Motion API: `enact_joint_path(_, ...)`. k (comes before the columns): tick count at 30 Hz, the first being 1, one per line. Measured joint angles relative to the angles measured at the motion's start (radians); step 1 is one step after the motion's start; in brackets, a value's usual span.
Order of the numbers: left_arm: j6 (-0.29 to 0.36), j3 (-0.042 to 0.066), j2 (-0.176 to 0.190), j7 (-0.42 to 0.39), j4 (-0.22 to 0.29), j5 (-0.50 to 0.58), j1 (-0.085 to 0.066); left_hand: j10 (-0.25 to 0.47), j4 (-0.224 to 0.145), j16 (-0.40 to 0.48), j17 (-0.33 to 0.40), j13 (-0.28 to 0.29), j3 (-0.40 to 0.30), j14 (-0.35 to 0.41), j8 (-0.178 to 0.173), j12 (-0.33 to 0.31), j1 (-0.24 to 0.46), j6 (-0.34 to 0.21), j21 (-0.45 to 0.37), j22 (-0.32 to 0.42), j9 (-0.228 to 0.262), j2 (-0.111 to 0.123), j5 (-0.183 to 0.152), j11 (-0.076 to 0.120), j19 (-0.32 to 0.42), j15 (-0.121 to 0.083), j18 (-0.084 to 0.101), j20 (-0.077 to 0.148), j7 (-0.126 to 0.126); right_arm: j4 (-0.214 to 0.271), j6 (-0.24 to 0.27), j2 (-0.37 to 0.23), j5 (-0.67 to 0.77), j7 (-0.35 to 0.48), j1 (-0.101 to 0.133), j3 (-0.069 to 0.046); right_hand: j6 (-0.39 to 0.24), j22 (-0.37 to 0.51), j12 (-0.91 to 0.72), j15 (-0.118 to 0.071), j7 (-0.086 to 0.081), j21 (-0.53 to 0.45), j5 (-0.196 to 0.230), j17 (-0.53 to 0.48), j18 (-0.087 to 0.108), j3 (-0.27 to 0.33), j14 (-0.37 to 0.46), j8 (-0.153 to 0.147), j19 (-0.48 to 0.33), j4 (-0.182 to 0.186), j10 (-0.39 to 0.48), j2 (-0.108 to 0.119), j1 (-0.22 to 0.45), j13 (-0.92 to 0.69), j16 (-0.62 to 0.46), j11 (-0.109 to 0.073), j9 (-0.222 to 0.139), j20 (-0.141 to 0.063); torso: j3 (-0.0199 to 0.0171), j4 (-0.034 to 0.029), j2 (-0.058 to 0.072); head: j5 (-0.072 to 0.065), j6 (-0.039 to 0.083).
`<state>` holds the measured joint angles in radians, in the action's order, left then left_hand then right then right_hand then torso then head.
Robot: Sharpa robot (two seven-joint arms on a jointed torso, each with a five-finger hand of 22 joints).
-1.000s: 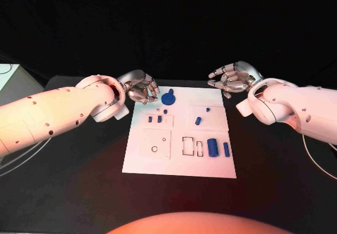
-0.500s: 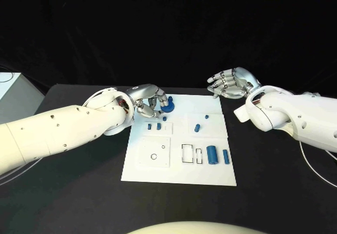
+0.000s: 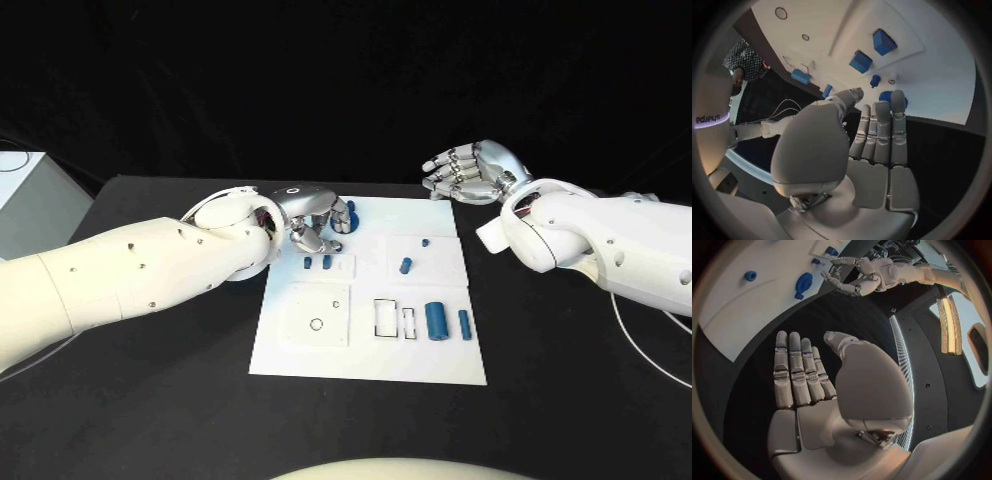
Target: Assemble the parts on the task board
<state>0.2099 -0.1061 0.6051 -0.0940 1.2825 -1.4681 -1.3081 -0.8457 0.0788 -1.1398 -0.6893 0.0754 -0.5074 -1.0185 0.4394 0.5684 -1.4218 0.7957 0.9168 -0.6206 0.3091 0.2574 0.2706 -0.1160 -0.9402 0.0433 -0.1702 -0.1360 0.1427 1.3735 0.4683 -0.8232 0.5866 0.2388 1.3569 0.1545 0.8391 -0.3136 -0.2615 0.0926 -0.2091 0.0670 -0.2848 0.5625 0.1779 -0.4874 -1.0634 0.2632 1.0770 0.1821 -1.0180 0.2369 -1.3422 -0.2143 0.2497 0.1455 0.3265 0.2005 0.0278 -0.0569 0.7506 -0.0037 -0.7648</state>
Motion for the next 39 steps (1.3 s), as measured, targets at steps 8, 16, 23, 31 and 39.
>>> enact_joint_path(8,-0.038,-0.002,-0.022,0.012,-0.034,-0.025,0.001,-0.006,0.003,-0.021,0.0,-0.001,0.003,-0.004,-0.008,0.0,0.004,0.008,0.007,-0.004,-0.005,-0.004,0.0,-0.006,0.0,0.003,0.0,-0.008,0.008,0.0,-0.003,0.002,-0.003,0.005,0.0,0.0,-0.002,0.08,0.01,0.027,-0.002,0.0,-0.004,-0.045,0.0,0.0,0.027,0.0,-0.04,-0.016,0.016,-0.008,0.008,0.059,-0.067,0.016,-0.003,0.027,0.0005,0.0006,0.0,0.0,-0.002)
enact_joint_path(16,-0.069,-0.003,-0.046,0.024,-0.052,-0.035,0.002,-0.038,-0.003,-0.064,-0.019,-0.003,-0.004,-0.011,-0.021,-0.005,0.0,0.031,0.025,-0.016,-0.014,-0.008,0.0,0.005,0.0,0.001,0.0,-0.007,-0.002,0.0,-0.006,0.005,-0.007,0.011,-0.001,0.0,-0.002,0.112,0.01,0.029,-0.002,0.0,-0.004,-0.065,0.0,0.0,0.036,0.0,-0.051,-0.017,0.016,-0.008,0.008,0.081,-0.087,0.016,-0.004,0.032,0.0007,0.0012,0.001,-0.002,-0.005)
enact_joint_path(23,-0.09,-0.003,-0.061,0.034,-0.073,-0.037,0.002,-0.047,-0.002,-0.082,-0.032,-0.003,-0.008,-0.018,-0.026,-0.009,0.0,0.039,0.031,-0.023,-0.016,-0.008,0.0,0.007,0.0,-0.004,0.0,-0.007,-0.003,0.002,-0.008,0.006,-0.011,0.013,-0.001,0.0,-0.003,0.116,0.01,0.029,-0.002,0.0,-0.004,-0.068,0.0,0.0,0.036,0.0,-0.051,-0.017,0.016,-0.008,0.008,0.084,-0.092,0.016,-0.005,0.032,-0.0005,0.0006,0.0,-0.002,-0.007)
enact_joint_path(31,-0.111,-0.004,-0.07,0.041,-0.086,-0.037,0.002,-0.066,-0.006,-0.108,-0.053,-0.002,-0.017,-0.032,-0.032,-0.014,0.0,0.052,0.043,-0.031,-0.019,-0.016,0.0,0.009,0.0,-0.004,0.0,-0.007,-0.002,0.003,-0.01,0.007,-0.014,0.016,-0.001,0.0,-0.003,0.119,0.01,0.029,-0.001,0.0,-0.004,-0.07,0.0,0.0,0.036,0.0,-0.058,-0.017,0.019,-0.004,0.012,0.087,-0.092,0.019,-0.005,0.032,-0.0006,0.0009,0.0,-0.002,-0.012)
enact_joint_path(39,-0.128,-0.004,-0.075,0.05,-0.101,-0.037,0.002,-0.066,-0.008,-0.112,-0.053,-0.002,-0.02,-0.032,-0.037,-0.014,-0.004,0.059,0.051,-0.035,-0.021,-0.02,0.0,0.009,0.0,-0.004,0.0,-0.007,-0.002,0.005,-0.011,0.006,-0.016,0.016,-0.001,0.0,-0.003,0.121,0.01,0.029,-0.001,0.0,-0.004,-0.071,0.0,0.0,0.036,0.0,-0.058,-0.017,0.019,-0.008,0.016,0.088,-0.092,0.019,-0.005,0.032,-0.0003,0.0,0.0,-0.005,-0.014)
